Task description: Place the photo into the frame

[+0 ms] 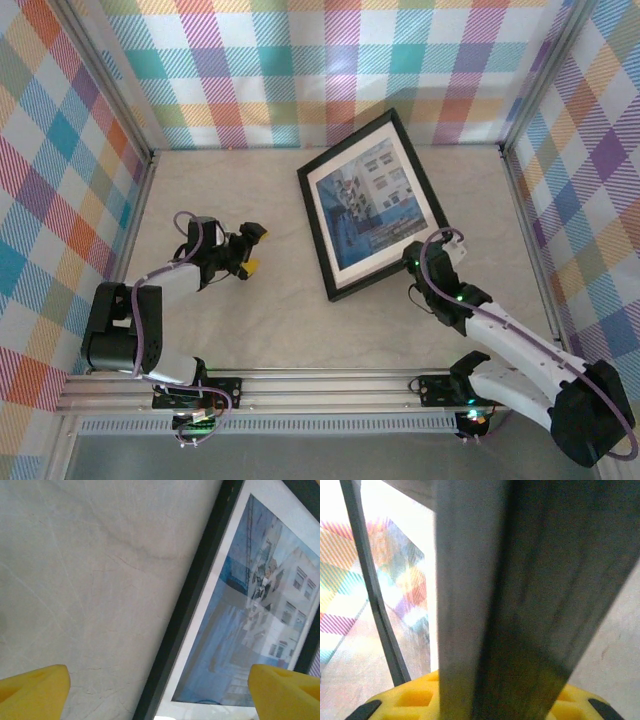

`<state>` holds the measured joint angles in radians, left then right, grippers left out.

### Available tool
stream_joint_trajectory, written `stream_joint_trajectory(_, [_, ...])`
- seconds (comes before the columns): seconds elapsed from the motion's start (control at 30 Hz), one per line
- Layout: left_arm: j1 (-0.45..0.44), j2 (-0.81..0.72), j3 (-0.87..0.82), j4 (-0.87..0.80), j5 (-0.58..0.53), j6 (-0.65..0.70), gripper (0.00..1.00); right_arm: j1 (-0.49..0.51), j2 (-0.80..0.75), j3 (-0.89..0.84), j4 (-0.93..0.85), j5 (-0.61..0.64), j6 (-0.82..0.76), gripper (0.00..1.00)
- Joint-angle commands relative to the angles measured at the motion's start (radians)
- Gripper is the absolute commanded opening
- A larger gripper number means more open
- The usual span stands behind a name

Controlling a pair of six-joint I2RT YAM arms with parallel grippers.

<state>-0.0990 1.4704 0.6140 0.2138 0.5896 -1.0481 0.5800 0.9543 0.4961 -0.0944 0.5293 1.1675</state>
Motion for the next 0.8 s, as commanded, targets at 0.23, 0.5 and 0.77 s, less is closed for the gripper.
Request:
stream_joint_trajectory(0.23, [-0.045, 0.054, 0.036, 0.03, -0.02, -0.016, 0.92, 0.012, 0.083, -0.079, -0.2, -0.05, 0.19, 0.03])
stream_joint_trajectory(0.5, [-0.05, 0.087, 0.039, 0.016, -0.02, -0.007, 0.92, 0.012, 0.126, -0.104, -0.239, -0.058, 0.363, 0.13])
stream_joint_trajectory(0.77, [-0.05, 0.091, 0.049, -0.025, -0.016, 0.023, 0.92, 0.009, 0.192, -0.091, -0.217, -0.1, 0.403, 0.23])
